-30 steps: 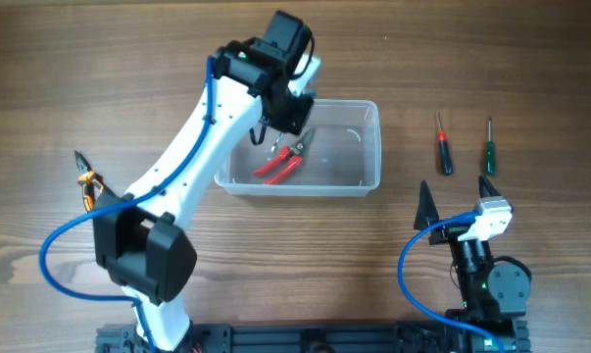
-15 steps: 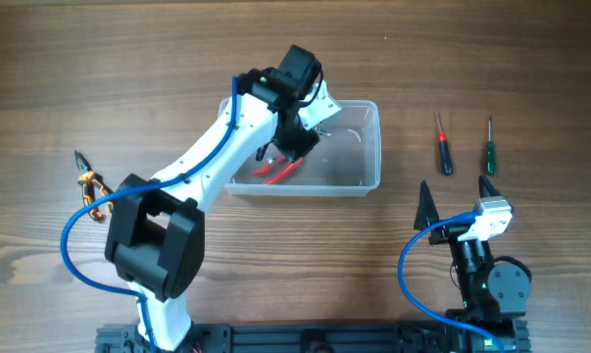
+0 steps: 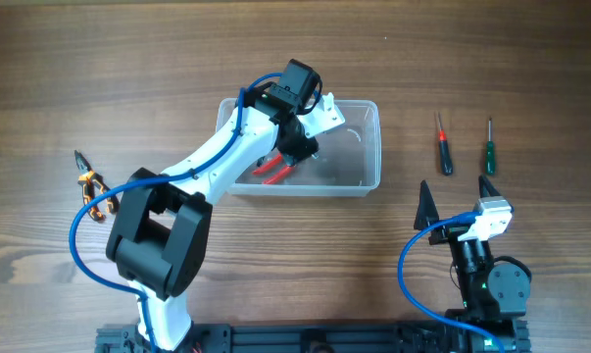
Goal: Pack container
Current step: 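Lower the wrench into the container and release it, then move the left gripper over the orange-black pliers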
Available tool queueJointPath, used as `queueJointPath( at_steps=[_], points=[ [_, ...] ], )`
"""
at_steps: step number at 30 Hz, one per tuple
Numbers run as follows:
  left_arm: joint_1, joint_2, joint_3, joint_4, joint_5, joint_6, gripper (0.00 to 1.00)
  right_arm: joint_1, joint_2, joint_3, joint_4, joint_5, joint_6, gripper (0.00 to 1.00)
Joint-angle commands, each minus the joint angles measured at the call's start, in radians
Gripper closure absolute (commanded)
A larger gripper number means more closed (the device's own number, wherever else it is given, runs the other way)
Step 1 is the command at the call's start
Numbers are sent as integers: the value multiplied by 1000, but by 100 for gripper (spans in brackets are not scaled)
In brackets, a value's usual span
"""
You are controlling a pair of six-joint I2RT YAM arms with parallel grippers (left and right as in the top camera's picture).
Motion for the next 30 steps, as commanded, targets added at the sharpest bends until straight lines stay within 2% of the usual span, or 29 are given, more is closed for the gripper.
queueJointPath(
  at_steps=[1, 2, 3, 4, 6, 8, 10, 13, 15, 19, 24, 27, 28, 30],
  points=[
    [3, 26, -15, 0, 5, 24, 65, -4, -9, 0, 4, -14, -8, 0],
    [3, 26, -15, -1, 0, 24, 59, -4, -9, 0, 4, -14, -8, 0],
    [3, 26, -15, -3, -3, 24, 48, -4, -9, 0, 4, -14, -8, 0],
    [3, 26, -15, -4, -3, 24, 43, -5, -9, 0, 4, -15, -8, 0],
    [3, 26, -15, -9, -3, 17, 37, -4, -9, 0, 4, -14, -8, 0],
    [3, 26, -14, -8, -3, -16, 36, -5, -9, 0, 4, -14, -9, 0],
    [3, 19, -7, -8, -10, -68, 34, -4, -9, 0, 4, -14, -8, 0],
    [11, -10, 26, -8, -14, -158, 27, -4, -9, 0, 4, -14, -8, 0],
    [23, -42, 68, -16, -25, -232, 26, -4, -9, 0, 4, -15, -8, 0],
    [63, -122, 166, -37, -42, -394, 34, -4, -9, 0, 4, -14, -9, 0],
    [160, -239, 226, -99, -209, -667, 34, -5, -9, 0, 4, -14, -8, 0],
    [261, -286, 226, -212, -320, -870, 36, -4, -9, 0, 4, -14, -8, 0],
    [306, -293, 226, -280, -350, -961, 33, -4, -9, 0, 4, -14, -9, 0],
    [380, -292, 225, -377, -353, -1067, 31, -5, -9, 0, 4, -15, -9, 0]
  ],
)
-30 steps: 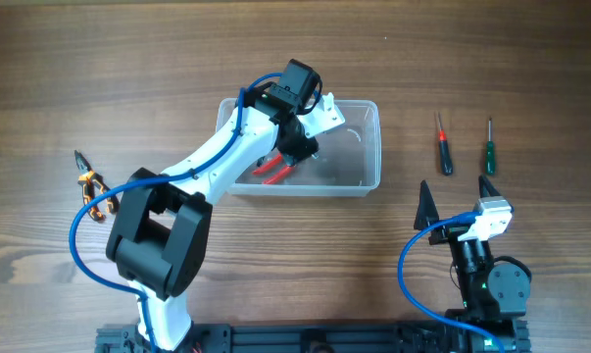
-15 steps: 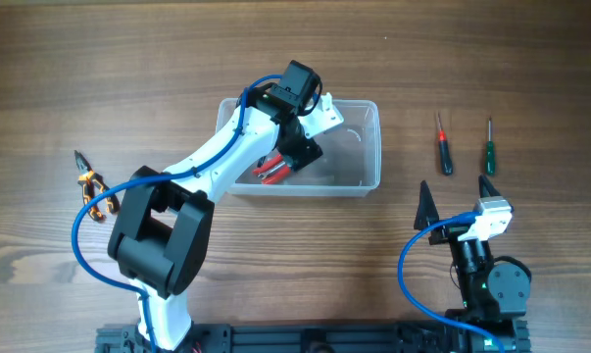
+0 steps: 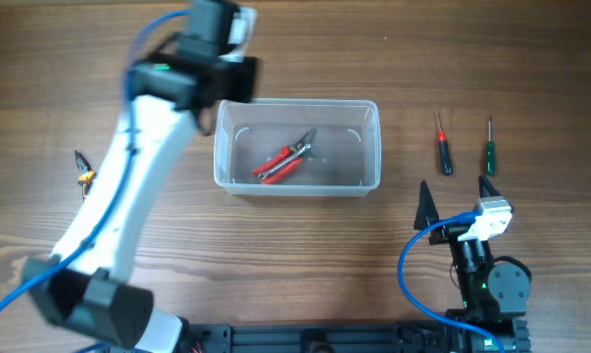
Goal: Pack container
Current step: 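Move the left gripper over the orange-black pliers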
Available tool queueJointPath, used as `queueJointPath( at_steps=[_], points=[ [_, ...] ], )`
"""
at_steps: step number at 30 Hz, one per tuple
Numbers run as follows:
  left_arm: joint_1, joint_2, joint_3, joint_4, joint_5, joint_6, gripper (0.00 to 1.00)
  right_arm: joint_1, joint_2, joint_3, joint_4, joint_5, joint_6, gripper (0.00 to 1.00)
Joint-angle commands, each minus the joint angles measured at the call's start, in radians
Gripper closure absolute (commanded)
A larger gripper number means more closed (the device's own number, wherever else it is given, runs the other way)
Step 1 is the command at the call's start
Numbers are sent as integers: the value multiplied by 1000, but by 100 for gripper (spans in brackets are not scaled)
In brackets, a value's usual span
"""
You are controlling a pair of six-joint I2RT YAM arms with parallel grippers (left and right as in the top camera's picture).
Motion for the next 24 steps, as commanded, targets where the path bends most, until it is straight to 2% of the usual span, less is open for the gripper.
queueJointPath(
  at_steps=[1, 6, 8, 18, 24],
  points=[
    [165, 9, -13, -159, -112, -380, 31, -4, -9, 0, 4, -14, -8, 0],
    [315, 20, -112, -225, -51, -401, 32, -4, -9, 0, 4, -14, -8, 0],
    [353, 20, -166, -215, -50, -401, 29, -4, -9, 0, 4, -14, -8, 0],
    [522, 21, -544, 12, -18, -421, 27, -4, -9, 0, 4, -14, -9, 0],
    [624, 21, -587, 74, -16, -423, 29, -4, -9, 0, 4, -14, -9, 0]
  ],
)
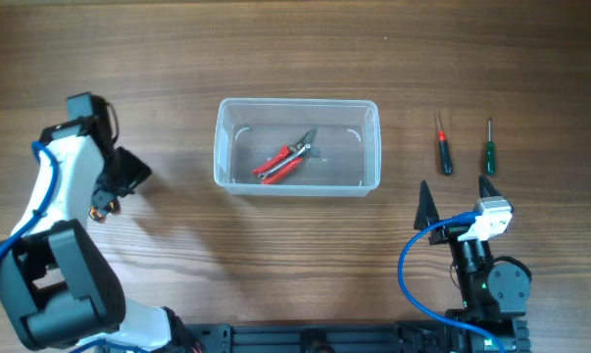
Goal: Pack container
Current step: 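Move the left gripper over the orange-black pliers, then lower the left gripper and grasp the pliers at the handles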
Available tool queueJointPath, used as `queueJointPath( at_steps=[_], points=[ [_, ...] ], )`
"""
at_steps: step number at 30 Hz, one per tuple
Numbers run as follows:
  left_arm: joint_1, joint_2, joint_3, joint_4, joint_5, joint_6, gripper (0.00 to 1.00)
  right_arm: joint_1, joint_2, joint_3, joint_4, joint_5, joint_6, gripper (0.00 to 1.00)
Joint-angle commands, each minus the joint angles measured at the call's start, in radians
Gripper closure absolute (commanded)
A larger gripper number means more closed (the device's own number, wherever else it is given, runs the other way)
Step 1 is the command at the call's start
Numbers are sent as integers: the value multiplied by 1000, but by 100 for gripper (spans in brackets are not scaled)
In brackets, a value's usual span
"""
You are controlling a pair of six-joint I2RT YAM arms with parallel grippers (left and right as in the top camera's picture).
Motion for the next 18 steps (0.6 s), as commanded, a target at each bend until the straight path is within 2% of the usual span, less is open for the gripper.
queueJointPath(
  at_steps=[1, 8, 11, 18],
  points=[
    [67, 8, -6, 28, 13, -22, 30, -4, -9, 0, 4, -14, -8, 0],
    [138, 8, -6, 96, 13, -2, 37, -4, -9, 0, 4, -14, -9, 0],
    [138, 10, -6, 143, 47, 60, 38, -4, -9, 0, 4, -14, -9, 0],
    [137, 57, -6, 199, 69, 101, 40, -4, -9, 0, 4, -14, -9, 0]
  ],
)
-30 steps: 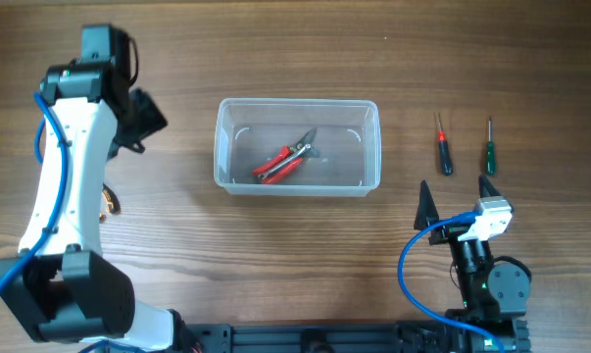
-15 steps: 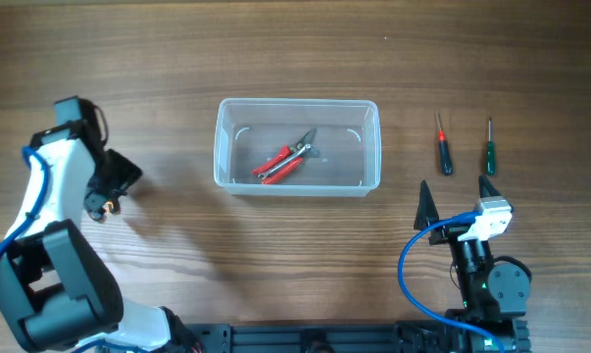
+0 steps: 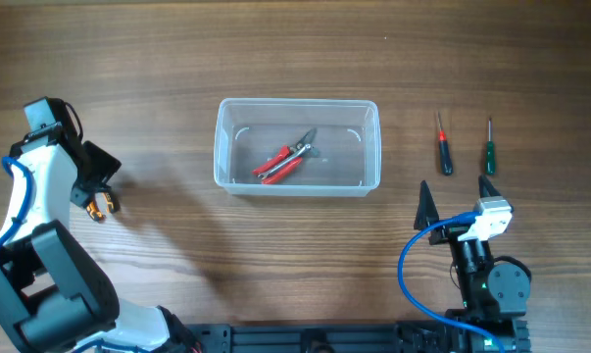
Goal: Pack container
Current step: 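Lower the left gripper and grasp the pliers at the handles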
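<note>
A clear plastic container [image 3: 297, 102] sits in the middle of the table. A pair of red-handled pliers [image 3: 283, 162] lies inside it. Orange-handled pliers [image 3: 105, 204] lie at the far left, partly hidden under my left gripper [image 3: 91, 177], which hangs right over them and looks open, holding nothing. A red-handled screwdriver [image 3: 442, 147] and a green-handled screwdriver [image 3: 489, 149] lie right of the container. My right gripper [image 3: 457, 196] rests open near the front right, just below the screwdrivers.
The wooden table [image 3: 305, 255] stretches around everything. The left arm's base [image 3: 50, 294] fills the front left corner, and the right arm's base with its blue cable [image 3: 486, 284] stands at the front right.
My left gripper has moved a little further left and now hangs over the top of the orange-handled pliers. The right arm, container and screwdrivers are unchanged.
My left gripper was down inside the container at the red pliers. Then it was raised beyond the container's back left corner, with the pliers left lying inside. After that it was at the table's left by the orange pliers, and now sits over them.
</note>
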Available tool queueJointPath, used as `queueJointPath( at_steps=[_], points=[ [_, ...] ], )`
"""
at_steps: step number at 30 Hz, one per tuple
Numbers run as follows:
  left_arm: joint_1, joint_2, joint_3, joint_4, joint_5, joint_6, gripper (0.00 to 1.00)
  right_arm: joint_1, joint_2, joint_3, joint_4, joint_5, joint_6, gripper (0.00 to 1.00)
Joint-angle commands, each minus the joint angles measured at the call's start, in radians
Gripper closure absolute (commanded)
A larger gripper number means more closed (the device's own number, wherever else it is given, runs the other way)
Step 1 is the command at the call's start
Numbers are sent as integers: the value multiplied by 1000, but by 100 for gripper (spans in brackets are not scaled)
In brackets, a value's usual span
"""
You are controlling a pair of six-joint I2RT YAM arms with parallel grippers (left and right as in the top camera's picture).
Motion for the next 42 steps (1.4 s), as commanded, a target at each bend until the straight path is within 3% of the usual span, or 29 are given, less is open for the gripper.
queueJointPath(
  at_steps=[1, 9, 26, 30, 33, 38, 42],
  points=[
    [2, 66, -1, 17, 38, 77, 41, -4, -9, 0, 4, -14, -9, 0],
    [2, 182, -1, 48, 85, 129, 44, -5, -9, 0, 4, -14, -8, 0],
    [3, 197, -1, 111, 44, 146, 45, -4, -9, 0, 4, -14, -8, 0],
    [3, 197, -1, 110, 42, 141, 63, -4, -9, 0, 4, -14, -8, 0],
    [11, 197, -1, 110, 43, 117, 69, -4, -9, 0, 4, -15, -8, 0],
    [43, 197, -1, 108, 43, 117, 70, -4, -9, 0, 4, -14, -8, 0],
    [76, 197, -1, 98, 43, 116, 79, -4, -9, 0, 4, -15, -8, 0]
  ],
)
